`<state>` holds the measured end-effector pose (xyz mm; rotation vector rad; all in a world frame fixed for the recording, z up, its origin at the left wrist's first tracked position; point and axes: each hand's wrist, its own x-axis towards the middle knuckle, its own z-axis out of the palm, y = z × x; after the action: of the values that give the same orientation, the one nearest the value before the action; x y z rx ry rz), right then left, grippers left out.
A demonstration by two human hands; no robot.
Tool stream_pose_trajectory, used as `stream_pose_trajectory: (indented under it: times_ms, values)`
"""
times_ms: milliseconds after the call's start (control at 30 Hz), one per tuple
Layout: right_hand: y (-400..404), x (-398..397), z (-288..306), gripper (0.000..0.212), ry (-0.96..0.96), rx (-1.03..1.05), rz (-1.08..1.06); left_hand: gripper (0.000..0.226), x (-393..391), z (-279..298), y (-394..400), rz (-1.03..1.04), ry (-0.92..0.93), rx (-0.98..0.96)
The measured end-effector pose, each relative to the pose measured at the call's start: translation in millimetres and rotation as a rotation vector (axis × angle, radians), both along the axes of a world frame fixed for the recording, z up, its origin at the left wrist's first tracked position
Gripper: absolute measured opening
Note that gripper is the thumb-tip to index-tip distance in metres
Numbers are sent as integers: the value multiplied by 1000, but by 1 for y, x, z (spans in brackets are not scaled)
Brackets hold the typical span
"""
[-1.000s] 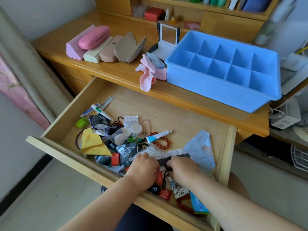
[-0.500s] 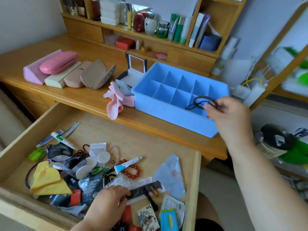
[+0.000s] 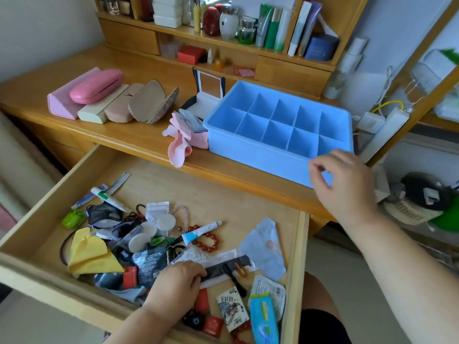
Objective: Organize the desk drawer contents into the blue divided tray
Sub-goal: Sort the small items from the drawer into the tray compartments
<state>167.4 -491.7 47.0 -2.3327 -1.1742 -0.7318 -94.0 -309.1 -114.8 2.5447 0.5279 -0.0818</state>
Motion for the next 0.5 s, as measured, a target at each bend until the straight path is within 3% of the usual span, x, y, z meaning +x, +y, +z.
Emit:
stream_pose_trajectory:
  times_ms: [33,100,167,233,300,367,467,500]
  values:
    - [1,-21,-18,16,26,-78,110,28,0,0,-1,4,-4,-1]
    - [6,-52,-60,16,274,-345,202,28,-2,1,-1,20,-25,-11]
    - [11,-67,-100,20,545,-662,73,26,-4,3,0,38,-43,-21]
    - [17,-72,-127,37,674,-877,-76,24,-7,7,2,56,-46,-48]
    - [25,-74,-139,58,648,-947,-160,25,-9,10,5,102,-48,-93]
    - [32,-75,-147,62,627,-986,-164,26,-13,14,8,144,-48,-117]
    - [39,-74,-151,25,688,-993,-122,24,-24,18,12,143,-36,-116]
    - [40,-73,-152,22,720,-943,-144,23,-28,20,14,152,-36,-104]
